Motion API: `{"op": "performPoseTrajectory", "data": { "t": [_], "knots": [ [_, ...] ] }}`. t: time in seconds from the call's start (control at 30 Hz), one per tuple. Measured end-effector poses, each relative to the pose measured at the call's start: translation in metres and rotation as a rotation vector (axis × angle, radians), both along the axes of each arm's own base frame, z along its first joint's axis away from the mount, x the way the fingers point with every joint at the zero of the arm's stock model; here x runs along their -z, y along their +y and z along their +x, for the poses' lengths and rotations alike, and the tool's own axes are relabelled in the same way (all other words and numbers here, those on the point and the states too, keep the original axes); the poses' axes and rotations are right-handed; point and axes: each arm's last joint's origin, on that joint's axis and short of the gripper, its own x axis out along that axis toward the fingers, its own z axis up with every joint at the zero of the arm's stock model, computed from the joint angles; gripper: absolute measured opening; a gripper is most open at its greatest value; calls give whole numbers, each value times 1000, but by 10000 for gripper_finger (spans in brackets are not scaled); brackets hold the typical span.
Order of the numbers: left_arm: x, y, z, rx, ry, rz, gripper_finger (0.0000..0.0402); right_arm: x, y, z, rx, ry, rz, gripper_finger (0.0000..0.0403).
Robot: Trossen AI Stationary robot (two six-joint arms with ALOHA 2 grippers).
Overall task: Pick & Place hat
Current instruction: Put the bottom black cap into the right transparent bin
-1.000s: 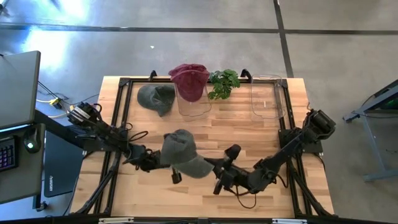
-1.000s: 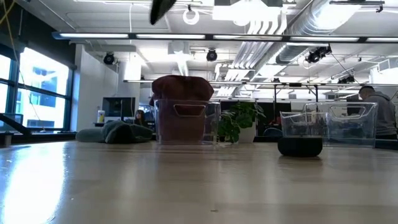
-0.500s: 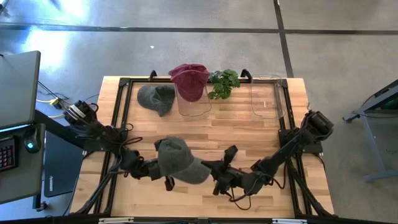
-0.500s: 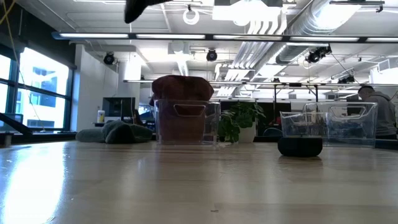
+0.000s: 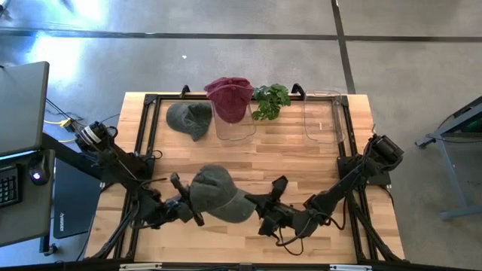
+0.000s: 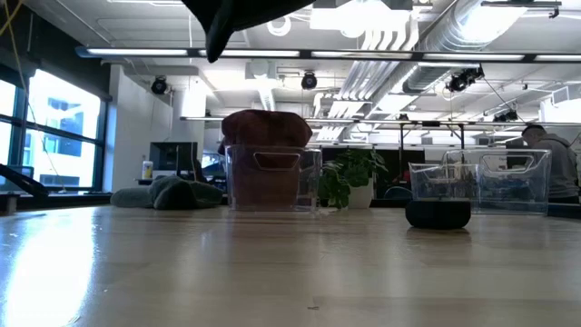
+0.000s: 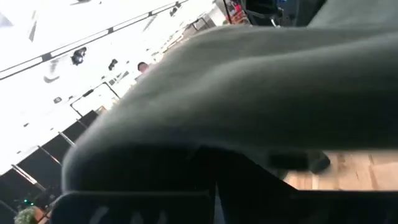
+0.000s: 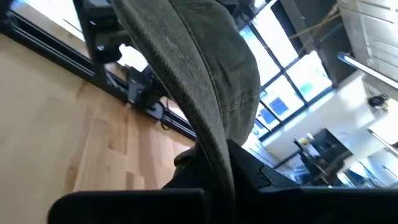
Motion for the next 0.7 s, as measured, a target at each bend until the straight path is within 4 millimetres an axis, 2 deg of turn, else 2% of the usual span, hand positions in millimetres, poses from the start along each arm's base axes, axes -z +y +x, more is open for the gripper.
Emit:
{"op": "performPoseTrajectory", "data": {
  "t": [0.17,0.33,0.53,0.7],
  "knots": [
    [-3,15,14,-36,1,39,0,0,3,0,-93,0,12,7],
    [-17,35,23,-82,-52,84,0,5,2,1,-130,43,33,12],
    [-22,35,21,-23,-101,135,0,9,0,0,-78,78,32,8],
    [-10,32,27,12,-65,90,0,15,-2,0,-57,103,50,16]
  ]
}}
